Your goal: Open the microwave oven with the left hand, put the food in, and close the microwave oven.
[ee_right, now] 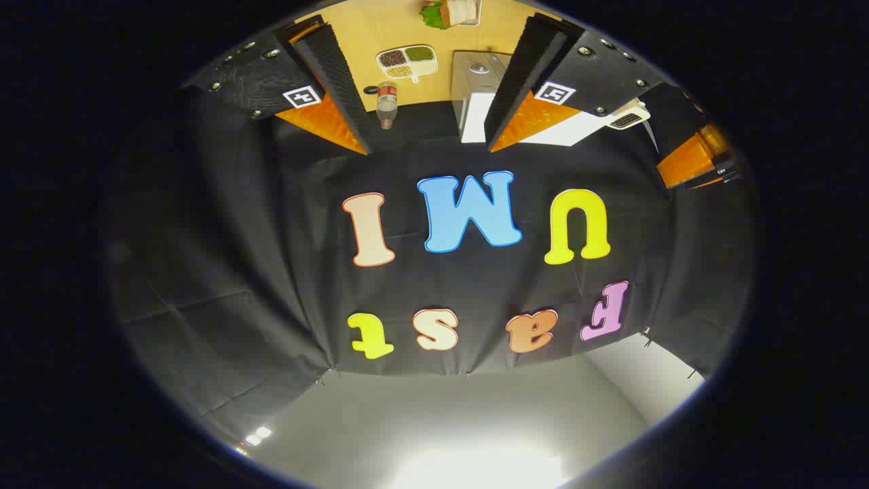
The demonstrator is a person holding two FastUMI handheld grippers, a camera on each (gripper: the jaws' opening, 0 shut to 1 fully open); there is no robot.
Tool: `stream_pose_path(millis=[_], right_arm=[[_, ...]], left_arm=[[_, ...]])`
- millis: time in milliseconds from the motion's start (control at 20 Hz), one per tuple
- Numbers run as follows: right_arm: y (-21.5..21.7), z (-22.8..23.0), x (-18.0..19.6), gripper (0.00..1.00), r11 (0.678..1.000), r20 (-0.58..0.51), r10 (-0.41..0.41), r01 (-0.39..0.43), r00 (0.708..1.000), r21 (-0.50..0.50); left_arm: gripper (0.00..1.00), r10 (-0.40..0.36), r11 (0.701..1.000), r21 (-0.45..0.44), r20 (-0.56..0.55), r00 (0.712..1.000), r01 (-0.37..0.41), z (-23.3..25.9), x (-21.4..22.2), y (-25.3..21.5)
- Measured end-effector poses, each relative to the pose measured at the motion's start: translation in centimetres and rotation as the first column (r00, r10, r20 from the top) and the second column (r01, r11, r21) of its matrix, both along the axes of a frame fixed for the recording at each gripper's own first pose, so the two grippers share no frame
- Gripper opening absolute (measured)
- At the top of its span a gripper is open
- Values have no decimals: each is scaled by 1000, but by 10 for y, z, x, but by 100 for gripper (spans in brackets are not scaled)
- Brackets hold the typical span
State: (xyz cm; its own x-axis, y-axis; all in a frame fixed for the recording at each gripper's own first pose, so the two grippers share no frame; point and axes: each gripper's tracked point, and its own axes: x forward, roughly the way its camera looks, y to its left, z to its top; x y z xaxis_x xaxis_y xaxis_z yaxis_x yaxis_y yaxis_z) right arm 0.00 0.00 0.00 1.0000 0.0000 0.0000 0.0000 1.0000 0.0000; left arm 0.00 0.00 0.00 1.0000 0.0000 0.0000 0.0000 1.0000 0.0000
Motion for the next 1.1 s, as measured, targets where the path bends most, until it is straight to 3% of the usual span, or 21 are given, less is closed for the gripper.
stream_pose_path(millis=[350,750,1100], right_arm=[[18,2,-7,98,999,29,-36,37,999,-38],[20,9,-2,98,998,54,14,-10,998,-65],[11,-13,13,98,997,3,51,-51,999,-59]], left_arm=[[96,-58,998,-33,27,998,59,4,-5,13],[95,-37,999,-7,7,999,37,-12,5,9],[96,-38,999,9,-30,999,38,-51,24,-17]])
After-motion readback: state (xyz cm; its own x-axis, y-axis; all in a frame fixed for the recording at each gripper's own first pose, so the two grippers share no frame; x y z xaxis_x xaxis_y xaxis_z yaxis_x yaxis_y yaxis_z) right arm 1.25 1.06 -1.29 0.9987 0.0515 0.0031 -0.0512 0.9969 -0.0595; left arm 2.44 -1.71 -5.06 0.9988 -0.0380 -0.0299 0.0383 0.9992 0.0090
